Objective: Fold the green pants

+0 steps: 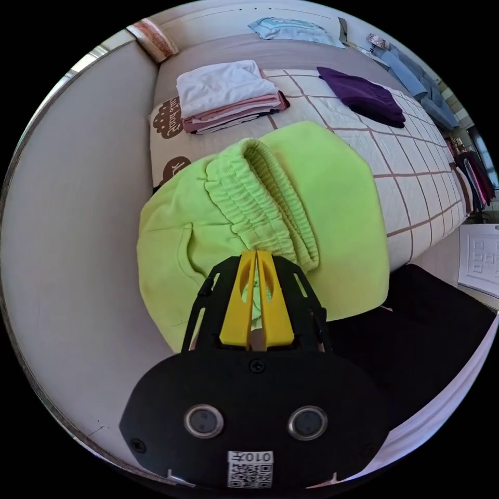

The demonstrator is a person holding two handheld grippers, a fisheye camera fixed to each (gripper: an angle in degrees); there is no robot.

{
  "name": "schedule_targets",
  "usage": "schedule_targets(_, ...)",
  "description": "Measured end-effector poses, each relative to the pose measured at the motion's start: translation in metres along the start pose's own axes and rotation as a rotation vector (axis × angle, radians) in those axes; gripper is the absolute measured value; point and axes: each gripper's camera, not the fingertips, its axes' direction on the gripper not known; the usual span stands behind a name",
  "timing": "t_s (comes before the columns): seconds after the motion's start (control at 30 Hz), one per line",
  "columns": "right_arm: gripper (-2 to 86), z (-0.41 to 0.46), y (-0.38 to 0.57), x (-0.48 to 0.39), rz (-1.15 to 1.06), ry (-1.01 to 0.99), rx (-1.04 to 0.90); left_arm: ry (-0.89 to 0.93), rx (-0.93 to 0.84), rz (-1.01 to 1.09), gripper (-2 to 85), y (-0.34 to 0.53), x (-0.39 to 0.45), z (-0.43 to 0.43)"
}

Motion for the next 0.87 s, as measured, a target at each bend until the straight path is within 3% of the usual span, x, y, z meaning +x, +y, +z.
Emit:
schedule_targets(0.3, 7.2, -0.109, 0.076, 0.023, -0.088, 0.241, 0.301, -0.049, 0.169, -0.174, -0.3, 0.061, 0.002, 0.001)
schedule_targets(0.47, 9.9, -0.140, 0.098, 0.080, -0.142, 0.283, 0.323, -0.156, 0.497, -0.264, -0.3, 0.100, 0.072, -0.056)
schedule_targets(0.7, 11.7, -0.186, 0.088, 0.124, -0.424, 0.399, 0.259, -0.320, 0.877, -0.398, 0.9, 0.141, 0.202, -0.147)
schedule_targets(0.77, 12.9, -0.197, 0.078, 0.127, -0.411, 0.384, 0.291, -0.337, 0.949, -0.369, 2.8, 0.144, 0.234, -0.156)
schedule_targets(0.87, 15.7, -0.202, 0.060, 0.139, -0.335, 0.204, 0.381, -0.330, 0.962, -0.463, 3.9, 0.145, 0.255, -0.156)
